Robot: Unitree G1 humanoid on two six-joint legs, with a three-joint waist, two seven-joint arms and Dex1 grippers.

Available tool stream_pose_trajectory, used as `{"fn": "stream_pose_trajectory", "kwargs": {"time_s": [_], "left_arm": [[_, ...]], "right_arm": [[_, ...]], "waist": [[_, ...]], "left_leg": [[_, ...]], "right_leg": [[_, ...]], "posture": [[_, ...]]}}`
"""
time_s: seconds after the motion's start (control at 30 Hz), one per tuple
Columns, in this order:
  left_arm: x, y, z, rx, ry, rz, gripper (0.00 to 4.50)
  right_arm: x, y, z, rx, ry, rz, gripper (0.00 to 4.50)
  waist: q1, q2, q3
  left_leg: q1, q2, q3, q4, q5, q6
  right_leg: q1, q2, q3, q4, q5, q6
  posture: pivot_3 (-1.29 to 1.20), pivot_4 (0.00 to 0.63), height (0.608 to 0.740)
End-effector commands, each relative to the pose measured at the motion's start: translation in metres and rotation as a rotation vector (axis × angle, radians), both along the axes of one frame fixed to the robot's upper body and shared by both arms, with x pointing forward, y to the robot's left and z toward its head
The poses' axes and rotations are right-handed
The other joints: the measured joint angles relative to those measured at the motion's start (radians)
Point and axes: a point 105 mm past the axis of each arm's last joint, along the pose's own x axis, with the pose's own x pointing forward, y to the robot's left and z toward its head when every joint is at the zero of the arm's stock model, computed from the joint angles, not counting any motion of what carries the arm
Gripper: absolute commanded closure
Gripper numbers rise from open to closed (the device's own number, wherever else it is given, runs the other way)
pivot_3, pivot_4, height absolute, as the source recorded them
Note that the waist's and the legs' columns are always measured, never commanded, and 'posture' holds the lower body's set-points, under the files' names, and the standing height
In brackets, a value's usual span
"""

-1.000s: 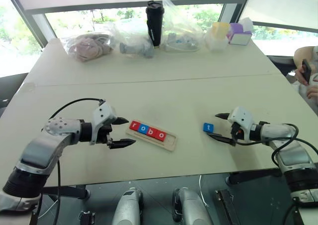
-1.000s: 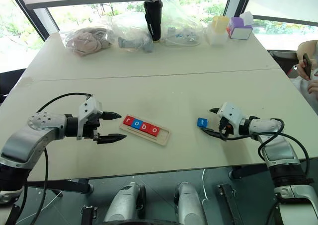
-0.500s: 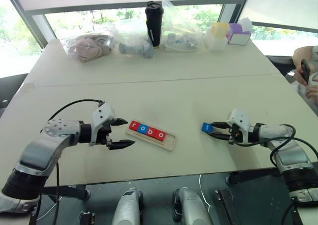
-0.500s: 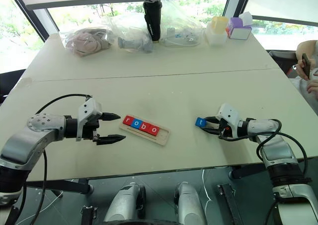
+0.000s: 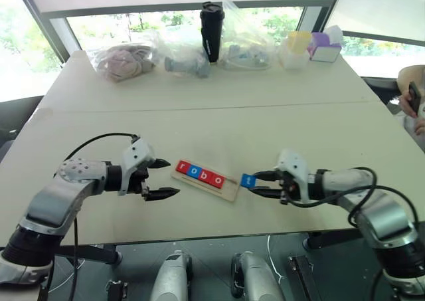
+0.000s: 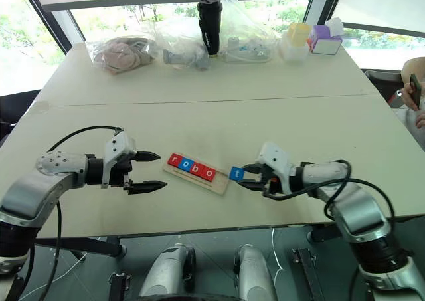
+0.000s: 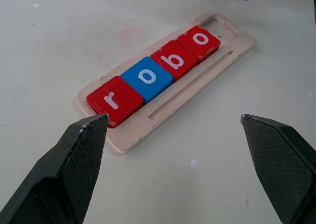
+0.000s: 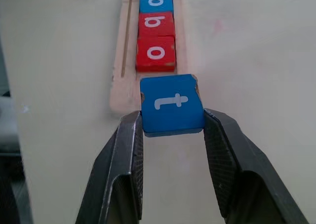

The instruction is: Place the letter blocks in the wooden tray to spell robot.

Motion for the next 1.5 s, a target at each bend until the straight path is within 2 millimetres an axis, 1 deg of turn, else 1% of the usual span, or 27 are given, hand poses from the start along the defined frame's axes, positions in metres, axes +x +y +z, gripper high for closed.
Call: {"fn": "stream_pose_trajectory", "kwargs": {"time_s": [0.03,0.13,0.23,0.33,0.47,0.67,0.93,1.23,1.5], "left_arm": [[0.0,-0.002,0.007,0.003,-0.039,-0.011,0.0],[0.0,-0.002,0.006,0.001,-0.036,-0.008,0.0],[-0.001,-0.003,0.005,-0.005,-0.034,-0.008,0.0],[-0.001,-0.005,0.004,-0.009,-0.034,-0.008,0.0],[-0.002,-0.006,0.003,-0.012,-0.034,-0.008,0.0],[-0.002,-0.006,0.002,-0.01,-0.037,-0.006,0.0],[-0.001,-0.005,0.002,-0.011,-0.037,0.002,0.0],[0.0,-0.004,0.002,-0.012,-0.039,0.007,0.0],[-0.001,-0.005,0.001,-0.006,-0.041,0.005,0.0]], "right_arm": [[0.008,0.01,0.007,-0.023,-0.036,-0.062,3.34],[0.013,0.015,0.003,-0.041,-0.022,-0.12,3.34],[0.013,0.02,0.0,-0.049,-0.004,-0.142,3.34],[0.007,0.022,0.0,-0.051,0.007,-0.127,3.34],[-0.001,0.026,0.004,-0.045,0.016,-0.081,3.34],[-0.004,0.029,0.004,-0.051,0.024,-0.058,3.34],[0.0,0.028,-0.005,-0.08,0.025,-0.063,3.34],[0.005,0.031,-0.006,-0.091,0.003,-0.072,3.34],[0.003,0.034,-0.006,-0.076,0.009,-0.068,3.34]], "waist": [[0.001,0.0,0.0],[0.001,0.0,0.0],[0.001,0.0,0.0],[0.0,0.0,0.0],[0.0,0.0,0.0],[0.0,0.0,0.0],[0.0,0.0,0.0],[0.0,0.0,0.0],[0.0,0.0,0.0]], "left_leg": [[0.0,0.0,0.0,0.0,0.0,0.0],[-0.001,-0.001,0.002,0.0,0.0,0.0],[-0.001,-0.001,0.002,0.0,0.0,0.0],[-0.001,-0.001,0.002,0.0,0.0,0.0],[-0.001,0.0,0.002,0.0,0.0,0.0],[-0.001,0.0,0.002,0.0,0.0,0.0],[-0.001,0.0,0.002,0.0,0.0,0.0],[-0.001,0.0,0.002,0.0,0.0,0.0],[-0.001,0.0,0.002,0.0,0.0,0.0]], "right_leg": [[0.0,0.0,0.0,0.0,0.0,0.0],[0.0,0.0,0.0,0.0,0.001,-0.002],[0.0,0.0,0.0,0.0,0.001,-0.001],[0.0,0.0,0.0,0.0,0.0,0.0],[0.0,0.0,0.0,0.0,0.0,0.0],[0.0,0.0,0.0,0.0,0.0,0.0],[0.0,0.001,0.0,0.0,0.0,0.0],[0.0,0.001,0.0,0.0,0.0,0.0],[0.0,0.001,0.0,0.0,0.0,0.0]], "posture": [[0.0,0.15,0.74],[0.0,0.15,0.74],[0.0,0.15,0.74],[0.0,0.15,0.74],[0.0,0.15,0.74],[0.0,0.15,0.74],[0.0,0.15,0.74],[0.0,0.15,0.74],[0.0,0.15,0.74]]}}
